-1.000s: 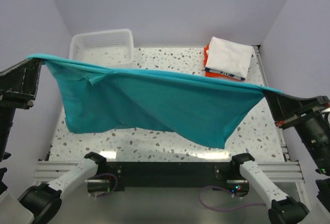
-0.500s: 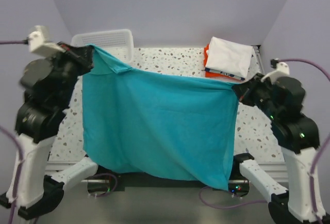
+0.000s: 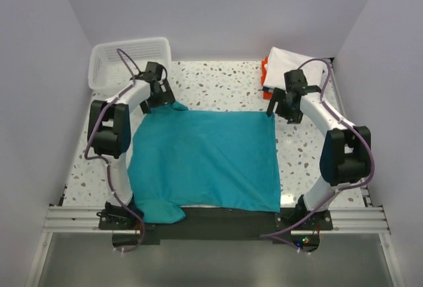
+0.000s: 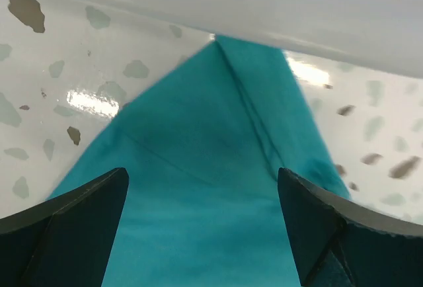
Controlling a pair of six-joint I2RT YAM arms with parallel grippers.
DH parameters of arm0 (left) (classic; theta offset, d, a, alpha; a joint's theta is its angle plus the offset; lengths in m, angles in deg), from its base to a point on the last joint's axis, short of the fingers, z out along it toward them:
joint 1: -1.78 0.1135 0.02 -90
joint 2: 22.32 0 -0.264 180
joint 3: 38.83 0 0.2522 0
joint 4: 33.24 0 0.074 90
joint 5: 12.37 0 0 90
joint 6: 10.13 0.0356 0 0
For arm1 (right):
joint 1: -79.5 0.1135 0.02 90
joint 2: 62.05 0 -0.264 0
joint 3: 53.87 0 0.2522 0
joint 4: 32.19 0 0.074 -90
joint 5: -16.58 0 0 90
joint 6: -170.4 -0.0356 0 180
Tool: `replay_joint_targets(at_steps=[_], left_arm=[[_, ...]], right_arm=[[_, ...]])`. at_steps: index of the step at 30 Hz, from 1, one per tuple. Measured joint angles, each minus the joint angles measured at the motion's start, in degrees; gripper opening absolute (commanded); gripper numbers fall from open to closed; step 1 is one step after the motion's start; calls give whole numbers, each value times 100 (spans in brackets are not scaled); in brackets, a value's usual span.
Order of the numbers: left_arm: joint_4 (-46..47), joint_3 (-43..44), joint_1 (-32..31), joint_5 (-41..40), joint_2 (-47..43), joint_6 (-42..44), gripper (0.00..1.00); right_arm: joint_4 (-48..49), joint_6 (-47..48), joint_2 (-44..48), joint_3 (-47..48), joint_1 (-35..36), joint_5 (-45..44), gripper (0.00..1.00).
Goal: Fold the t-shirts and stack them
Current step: Flatten the tshirt out
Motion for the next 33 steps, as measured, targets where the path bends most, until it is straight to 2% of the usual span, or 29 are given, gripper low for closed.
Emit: replay_joint_targets(at_steps=[6, 12, 18, 20, 21, 23, 24, 33], left_arm=[[424, -229, -48, 120, -1222, 31, 100], [868, -1270, -48, 306, -2022, 39, 100], [988, -2367, -48, 509, -2098, -15, 100], [1027, -2529, -48, 540, -2098, -17, 100], [1029, -2566, -48, 546, -2098, -20, 100], [1051, -2586, -48, 553, -2090, -20, 100], [1088, -2586, -48, 553, -2079, -20, 100], [1202, -2524, -48, 422, -1589, -79, 100]], right_arm=[[483, 354, 330, -24, 0, 470, 79], [715, 636, 188, -120, 20, 737, 64], [859, 911, -363, -98, 282, 684, 54], [905, 942, -551, -68, 442, 636, 46], [935, 938, -647, -52, 509, 566, 38], [977, 901, -841, -2, 605, 494, 34], [990, 881, -929, 28, 619, 442, 28], [1027, 776, -1617, 450, 553, -247, 20]])
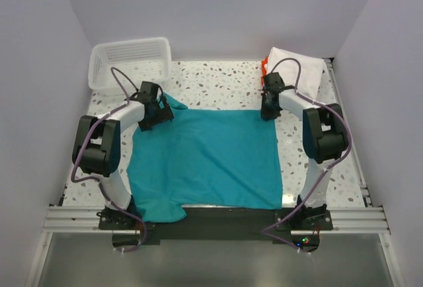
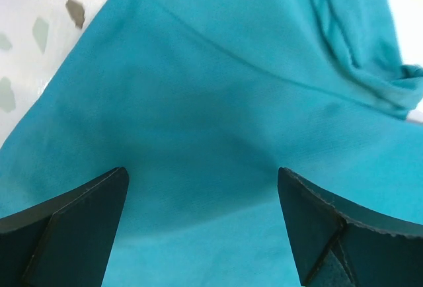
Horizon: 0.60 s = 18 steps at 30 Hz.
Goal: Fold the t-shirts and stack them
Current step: Flatten the tshirt out
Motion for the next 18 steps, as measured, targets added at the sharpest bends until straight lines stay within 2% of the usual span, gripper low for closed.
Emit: replay_joint_targets(at_steps=[10, 18], left_arm=[[7, 442, 0, -201, 372, -28, 100], [-52, 1145, 0, -280, 909, -24, 100]], right_arm=[[-13, 37, -520, 678, -103, -562, 17], [31, 107, -769, 1027, -162, -699, 17]])
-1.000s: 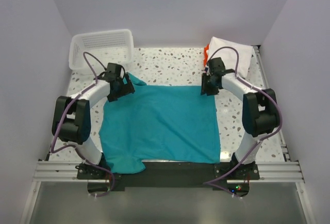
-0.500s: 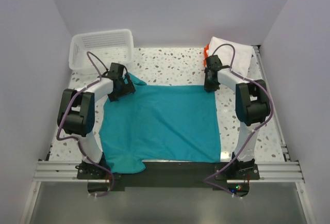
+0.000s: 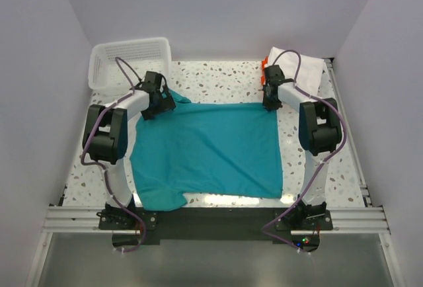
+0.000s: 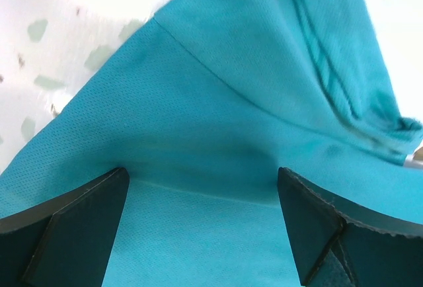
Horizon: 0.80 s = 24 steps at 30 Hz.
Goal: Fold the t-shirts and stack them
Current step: Flatten the tshirt out
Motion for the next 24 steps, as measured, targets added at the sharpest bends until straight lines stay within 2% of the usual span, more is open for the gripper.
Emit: replay_joint_targets(at_steps=[12, 17, 20, 24], left_arm=[[-48, 824, 0, 2, 573, 2, 100], [-365, 1311, 0, 31, 813, 55, 100], [-551, 1561, 0, 31, 817, 107, 100], [-634, 1381, -46, 24, 378, 109, 100]], right_arm=[[92, 63, -214, 304, -181, -2, 19], [83, 125, -214, 323, -203, 55, 22], [42, 127, -157, 317, -205, 184, 27], [57, 85, 334, 11, -199, 592, 39]])
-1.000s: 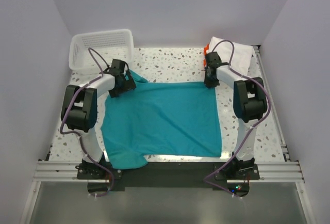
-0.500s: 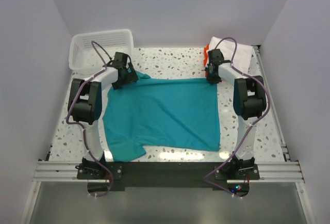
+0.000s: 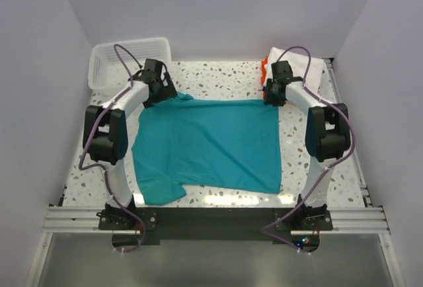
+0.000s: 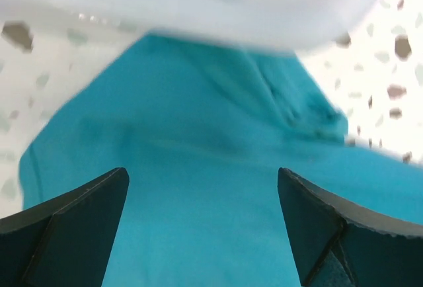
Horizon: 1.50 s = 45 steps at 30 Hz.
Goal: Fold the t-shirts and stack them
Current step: Flatten the tshirt out
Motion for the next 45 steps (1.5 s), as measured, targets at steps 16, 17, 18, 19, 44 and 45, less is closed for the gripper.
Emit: replay_joint_targets(at_steps=[16, 17, 18, 19, 44, 45], left_arm=[[-87, -4378, -925, -74, -4120, -879, 100], [-87, -4581, -925, -70, -4140, -920, 100], [-92, -4712, -925, -61, -4142, -944, 100], [-94, -4809, -925, -59, -4129, -970, 100], [439, -3606, -697, -87, -2385, -693, 100], [363, -3593, -702, -101, -2476, -706, 100]], right_arm=[[26, -739, 3834, -3497, 1180, 684, 99], [-4, -769, 3921, -3696, 1193, 721, 99], [-15, -782, 3963, -3851, 1198, 743, 99], [-28, -785, 3965, -3936, 1198, 752, 99], [426, -918, 2747, -3816, 452, 879, 99], [402, -916, 2747, -3792, 450, 918, 99]])
